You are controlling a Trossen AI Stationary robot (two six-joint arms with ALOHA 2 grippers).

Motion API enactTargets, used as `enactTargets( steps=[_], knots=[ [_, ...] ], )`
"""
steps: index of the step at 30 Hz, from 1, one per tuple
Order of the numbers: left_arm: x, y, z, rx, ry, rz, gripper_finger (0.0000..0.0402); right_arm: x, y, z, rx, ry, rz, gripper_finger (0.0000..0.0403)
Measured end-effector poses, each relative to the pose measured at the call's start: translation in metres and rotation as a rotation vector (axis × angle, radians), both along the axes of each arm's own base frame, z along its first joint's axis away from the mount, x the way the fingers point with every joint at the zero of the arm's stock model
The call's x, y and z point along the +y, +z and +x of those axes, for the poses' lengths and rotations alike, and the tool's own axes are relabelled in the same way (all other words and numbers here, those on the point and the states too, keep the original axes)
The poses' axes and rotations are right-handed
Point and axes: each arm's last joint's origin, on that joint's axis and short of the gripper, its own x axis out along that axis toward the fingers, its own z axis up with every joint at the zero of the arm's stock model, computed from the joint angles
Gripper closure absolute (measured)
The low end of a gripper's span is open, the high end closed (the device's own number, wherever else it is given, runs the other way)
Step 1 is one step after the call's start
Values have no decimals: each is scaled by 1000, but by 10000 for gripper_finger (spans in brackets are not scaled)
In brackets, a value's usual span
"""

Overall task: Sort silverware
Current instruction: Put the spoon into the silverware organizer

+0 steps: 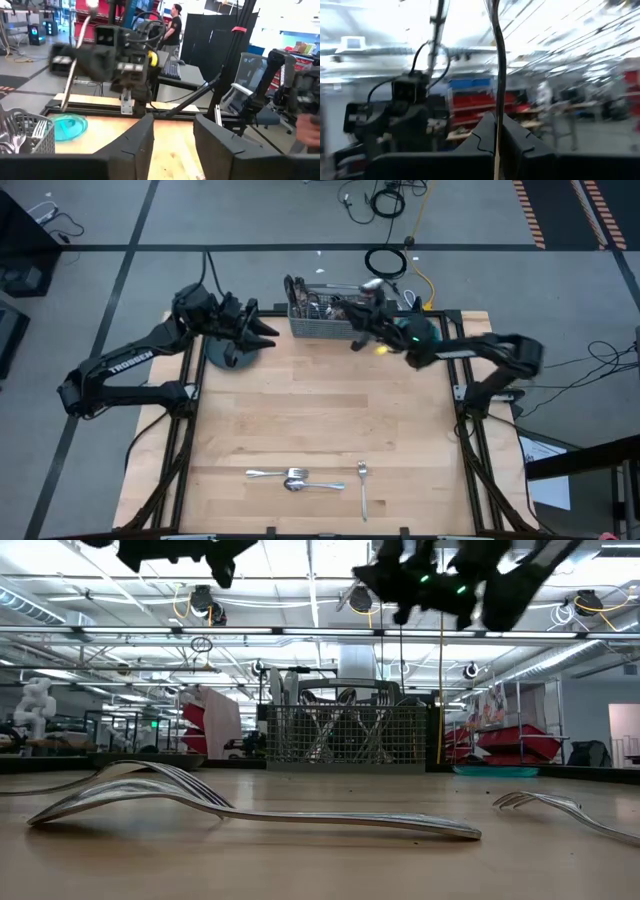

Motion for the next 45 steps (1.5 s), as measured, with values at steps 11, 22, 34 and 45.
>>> enactTargets(
  steps=[11,22,34,45],
  knots=[
    [1,-26,1,40,0,-32,302,-46,-49,83,220,11,90,403],
    [2,-26,1,32,31,5,302,-31,-54,86,334,-525,157,403],
    [2,-27,1,33,36,21,302,-35,-99,98,279,-484,233,403],
    [2,-27,1,34,36,26,302,-39,-111,97,256,-516,415,403]
  ],
)
